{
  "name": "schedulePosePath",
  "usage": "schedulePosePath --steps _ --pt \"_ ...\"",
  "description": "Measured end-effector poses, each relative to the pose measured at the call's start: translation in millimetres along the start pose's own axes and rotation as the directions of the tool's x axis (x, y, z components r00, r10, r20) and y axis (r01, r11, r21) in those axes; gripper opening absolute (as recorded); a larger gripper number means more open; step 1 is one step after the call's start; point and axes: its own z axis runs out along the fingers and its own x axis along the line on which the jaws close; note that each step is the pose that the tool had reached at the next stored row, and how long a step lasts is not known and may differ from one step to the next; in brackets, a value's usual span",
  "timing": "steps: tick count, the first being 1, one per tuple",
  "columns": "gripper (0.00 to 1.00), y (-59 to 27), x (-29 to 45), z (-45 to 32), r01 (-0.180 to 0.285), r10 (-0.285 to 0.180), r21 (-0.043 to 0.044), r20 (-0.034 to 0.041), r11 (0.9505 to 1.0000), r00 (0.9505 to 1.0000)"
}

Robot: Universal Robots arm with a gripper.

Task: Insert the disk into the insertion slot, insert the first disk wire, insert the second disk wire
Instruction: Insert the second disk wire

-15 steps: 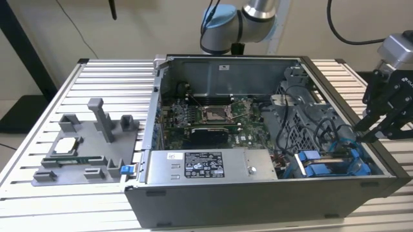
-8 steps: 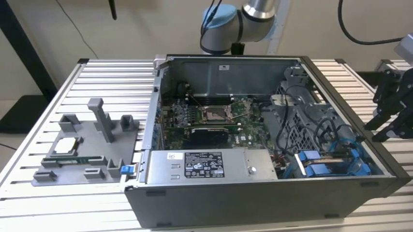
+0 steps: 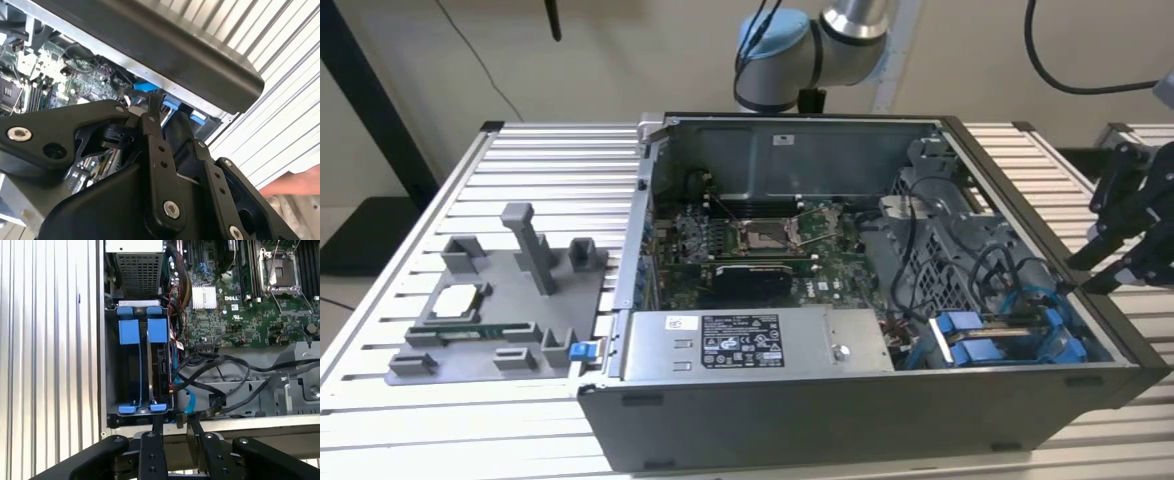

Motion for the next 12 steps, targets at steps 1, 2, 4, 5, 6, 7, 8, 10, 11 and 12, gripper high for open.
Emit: schedulePosePath --steps 1,2,4,5,6,7,8,10,11,12 --pt "1.00 -0.2 0.0 0.0 0.000 0.000 -0.0060 -0.0005 1.0000 1.0000" --pt "1.00 -0.2 -0.1 0.0 -0.001 0.001 -0.0072 -0.0006 1.0000 1.0000" --pt "1.00 -0.2 0.0 0.4 -0.001 0.001 -0.0073 -0.0005 1.0000 1.0000" --pt "1.00 -0.4 0.1 1.1 -0.001 0.001 -0.0073 -0.0005 1.0000 1.0000" --pt "1.00 -0.6 0.2 2.0 -0.001 0.001 -0.0073 -0.0004 1.0000 1.0000" --pt "1.00 -0.8 0.1 2.8 -0.001 0.001 -0.0073 -0.0005 1.0000 1.0000" --pt "1.00 -0.9 0.1 3.4 -0.001 0.000 -0.0072 -0.0007 1.0000 1.0000" --pt "1.00 -1.5 -0.1 5.2 0.000 0.000 -0.0071 -0.0006 1.0000 1.0000" --pt "1.00 -1.9 -0.2 6.1 0.000 0.000 -0.0071 -0.0006 1.0000 1.0000" --pt "1.00 -2.2 -0.4 6.9 0.000 0.000 -0.0072 -0.0008 1.0000 1.0000"
